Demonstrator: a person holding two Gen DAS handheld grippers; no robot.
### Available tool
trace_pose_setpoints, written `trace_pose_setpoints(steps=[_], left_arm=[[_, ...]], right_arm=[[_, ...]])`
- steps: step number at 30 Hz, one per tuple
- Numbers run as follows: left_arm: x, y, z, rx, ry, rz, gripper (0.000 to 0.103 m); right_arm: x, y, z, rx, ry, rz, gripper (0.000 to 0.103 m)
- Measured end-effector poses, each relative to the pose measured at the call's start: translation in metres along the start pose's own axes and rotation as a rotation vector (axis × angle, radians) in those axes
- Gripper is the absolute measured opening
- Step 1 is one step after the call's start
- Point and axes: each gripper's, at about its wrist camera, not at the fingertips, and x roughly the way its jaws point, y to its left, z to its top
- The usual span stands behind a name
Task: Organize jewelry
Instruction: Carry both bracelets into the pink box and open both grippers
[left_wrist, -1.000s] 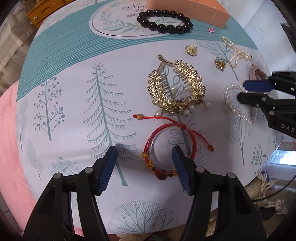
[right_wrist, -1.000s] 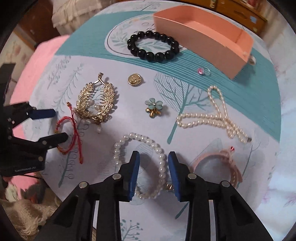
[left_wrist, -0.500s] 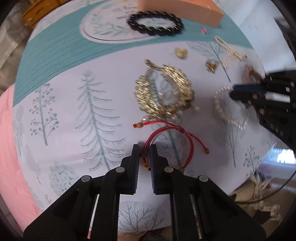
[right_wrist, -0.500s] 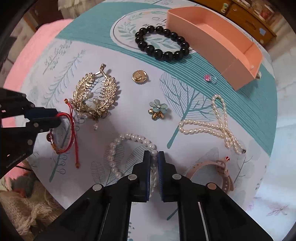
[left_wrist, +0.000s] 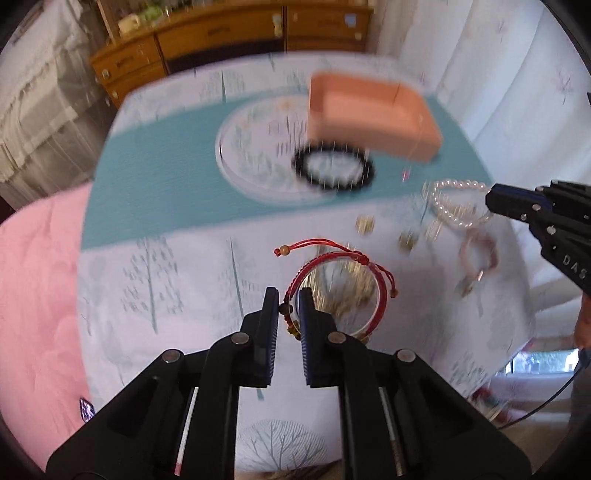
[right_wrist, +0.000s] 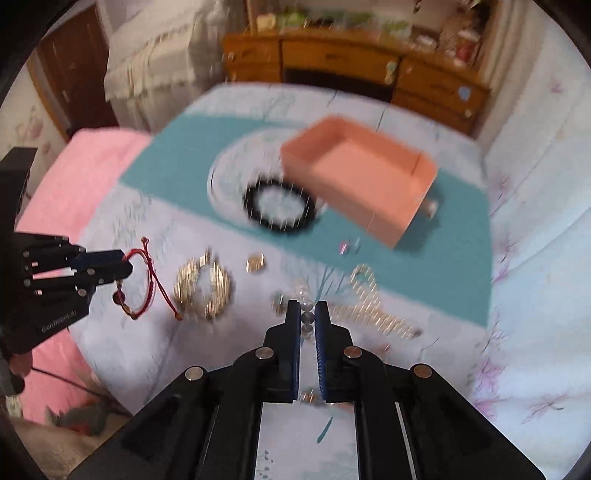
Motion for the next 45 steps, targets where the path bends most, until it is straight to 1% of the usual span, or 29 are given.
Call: trace_pose_setpoints(steps=[2, 4, 6, 8, 12, 15, 17, 20, 23, 26, 30, 33, 34, 35, 36, 37, 38, 43, 44, 45], left_arm=[[-0.034, 0.004, 0.008, 0.004, -0.064, 0.007, 0.009], [-0.050, 0.001, 0.024, 0.003, -0.118, 0.022, 0.009], [-0.058, -0.003, 0.044, -0.004, -0.156, 0.029, 0.009], [-0.061, -0.009, 0.065, -0.011, -0.185, 0.038, 0.009], [-0.056, -0.021, 0.100, -0.021, -0.246, 0.058, 0.009], [-0.038, -0.029, 0.125, -0.043, -0.259, 0.032, 0.009], [-0.020, -0.031, 0.137, -0.065, -0.267, 0.013, 0.009], [0.016, -0.032, 0.150, -0.112, -0.265, -0.002, 0.009], [0.054, -0.034, 0.160, -0.131, -0.250, 0.006, 0.009], [0.082, -0.040, 0.168, -0.117, -0.235, 0.010, 0.009], [0.105, -0.052, 0.173, -0.071, -0.223, 0.041, 0.009], [0.119, -0.058, 0.174, -0.044, -0.193, 0.047, 0.009], [0.123, -0.059, 0.175, -0.038, -0.183, 0.050, 0.009], [0.127, -0.060, 0.175, -0.033, -0.170, 0.048, 0.009], [0.129, -0.060, 0.174, -0.032, -0.160, 0.045, 0.010], [0.130, -0.060, 0.174, -0.035, -0.152, 0.043, 0.010], [0.132, -0.059, 0.173, -0.040, -0.147, 0.041, 0.010], [0.129, -0.052, 0.169, -0.045, -0.122, 0.037, 0.010], [0.127, -0.049, 0.169, -0.051, -0.116, 0.034, 0.012], [0.125, -0.047, 0.168, -0.057, -0.111, 0.029, 0.017]], right_arm=[[-0.018, -0.008, 0.013, 0.030, -0.057, -0.014, 0.007], [-0.028, -0.018, 0.024, 0.067, -0.102, -0.019, 0.007], [-0.037, -0.029, 0.038, 0.117, -0.154, -0.033, 0.007], [-0.041, -0.040, 0.050, 0.156, -0.183, -0.027, 0.007], [-0.040, -0.061, 0.074, 0.210, -0.231, -0.038, 0.007], [-0.029, -0.077, 0.091, 0.267, -0.276, -0.050, 0.007], [-0.016, -0.086, 0.095, 0.293, -0.300, -0.050, 0.007], [0.011, -0.102, 0.105, 0.349, -0.299, -0.013, 0.007], [0.047, -0.115, 0.111, 0.391, -0.259, 0.016, 0.007], [0.075, -0.120, 0.110, 0.407, -0.216, 0.032, 0.007], [0.101, -0.125, 0.106, 0.420, -0.178, 0.042, 0.007], [0.116, -0.131, 0.102, 0.445, -0.137, 0.060, 0.009], [0.122, -0.133, 0.102, 0.449, -0.134, 0.057, 0.013], [0.123, -0.134, 0.101, 0.451, -0.133, 0.052, 0.021], [0.123, -0.135, 0.099, 0.455, -0.134, 0.047, 0.026], [0.121, -0.136, 0.097, 0.460, -0.142, 0.042, 0.034], [0.117, -0.137, 0.095, 0.464, -0.153, 0.038, 0.037], [0.098, -0.135, 0.089, 0.454, -0.190, 0.040, 0.037], [0.095, -0.134, 0.088, 0.450, -0.195, 0.042, 0.037], [0.090, -0.132, 0.087, 0.447, -0.199, 0.045, 0.037]])
